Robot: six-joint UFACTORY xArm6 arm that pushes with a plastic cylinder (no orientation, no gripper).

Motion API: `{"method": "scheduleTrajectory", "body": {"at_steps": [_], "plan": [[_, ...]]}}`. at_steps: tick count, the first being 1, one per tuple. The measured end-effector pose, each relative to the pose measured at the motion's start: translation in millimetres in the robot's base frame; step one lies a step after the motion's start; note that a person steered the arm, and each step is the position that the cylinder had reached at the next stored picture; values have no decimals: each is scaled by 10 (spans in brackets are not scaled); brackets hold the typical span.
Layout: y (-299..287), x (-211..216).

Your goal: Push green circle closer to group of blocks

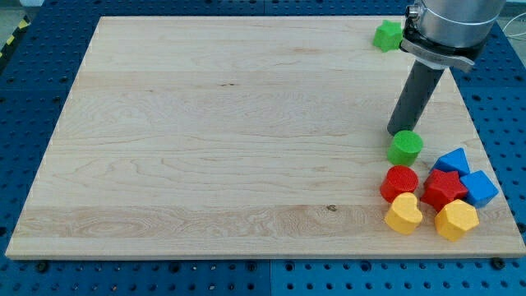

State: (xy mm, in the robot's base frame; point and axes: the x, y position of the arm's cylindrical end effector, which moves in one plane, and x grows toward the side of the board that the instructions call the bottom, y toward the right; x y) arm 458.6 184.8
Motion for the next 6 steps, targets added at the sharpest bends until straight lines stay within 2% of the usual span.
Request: {"method": "scheduleTrajectory", "body": {"at_steps": [2,5,6], "plan": [[-221,43],[-404,329],[-668,201]]}}
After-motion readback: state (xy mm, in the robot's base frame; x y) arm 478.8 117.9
